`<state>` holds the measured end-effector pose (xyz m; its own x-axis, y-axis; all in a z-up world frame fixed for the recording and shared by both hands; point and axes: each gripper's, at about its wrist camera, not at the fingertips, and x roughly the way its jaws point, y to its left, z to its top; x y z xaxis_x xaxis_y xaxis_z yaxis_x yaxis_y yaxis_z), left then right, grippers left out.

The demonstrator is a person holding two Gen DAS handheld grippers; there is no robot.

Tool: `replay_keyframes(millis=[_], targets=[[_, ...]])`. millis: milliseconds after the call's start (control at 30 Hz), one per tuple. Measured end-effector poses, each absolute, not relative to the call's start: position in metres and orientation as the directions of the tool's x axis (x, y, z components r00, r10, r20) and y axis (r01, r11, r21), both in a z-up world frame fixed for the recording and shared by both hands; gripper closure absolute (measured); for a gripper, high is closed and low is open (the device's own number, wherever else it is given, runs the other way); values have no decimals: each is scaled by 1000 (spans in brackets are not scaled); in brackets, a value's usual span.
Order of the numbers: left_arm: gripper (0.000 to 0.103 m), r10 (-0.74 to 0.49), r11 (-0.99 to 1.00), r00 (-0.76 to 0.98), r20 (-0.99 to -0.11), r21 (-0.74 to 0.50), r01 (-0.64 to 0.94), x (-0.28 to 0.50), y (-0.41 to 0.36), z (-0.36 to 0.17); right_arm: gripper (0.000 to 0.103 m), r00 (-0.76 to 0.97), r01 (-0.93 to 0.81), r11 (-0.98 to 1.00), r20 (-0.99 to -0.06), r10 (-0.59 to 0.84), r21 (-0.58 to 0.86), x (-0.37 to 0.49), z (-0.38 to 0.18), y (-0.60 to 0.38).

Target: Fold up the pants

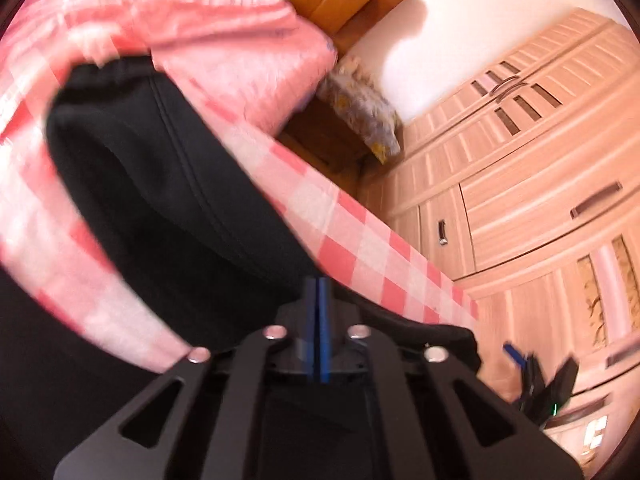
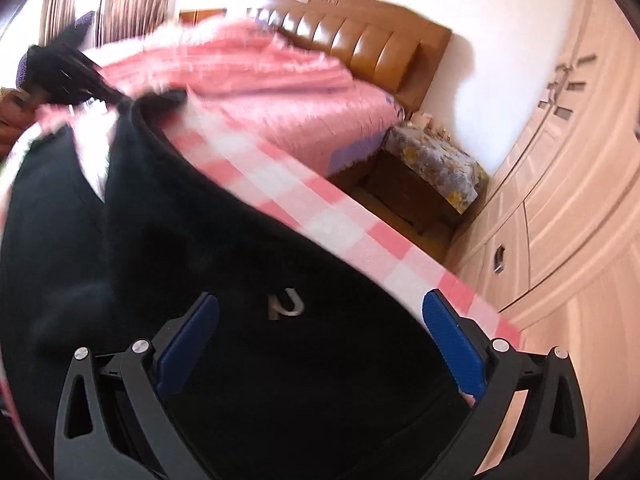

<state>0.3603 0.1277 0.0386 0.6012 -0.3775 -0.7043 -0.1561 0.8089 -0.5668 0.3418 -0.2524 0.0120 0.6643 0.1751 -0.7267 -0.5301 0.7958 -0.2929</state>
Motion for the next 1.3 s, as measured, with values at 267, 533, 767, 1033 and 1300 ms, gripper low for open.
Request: replay_keyframes(millis=[267,533,767,1033,1300], targets=[[102,-374,811,552,-745,-551,-194,369,145,18,26,499,-502,848,-858,120,-173,412,-46,-264],[16,-441,783,459,-771,-581,-224,410,103,-10,24,457,-473,873,-880,128,-118,445,-56,-288],[22,-207,839,260,-943,-307,-449,457,83,-55,28,452,-481,877,-862,229,-19,440,-65,-302],[91,-286,752,487,-825,-508,-420,419,118,-28,93,562,-439,899,-782,271,-4,406,-36,-314],[90,-388,757,639,-664,-626,-190,325,151,63,94,800,-447,842,-557,224,-303,249,53,-279]])
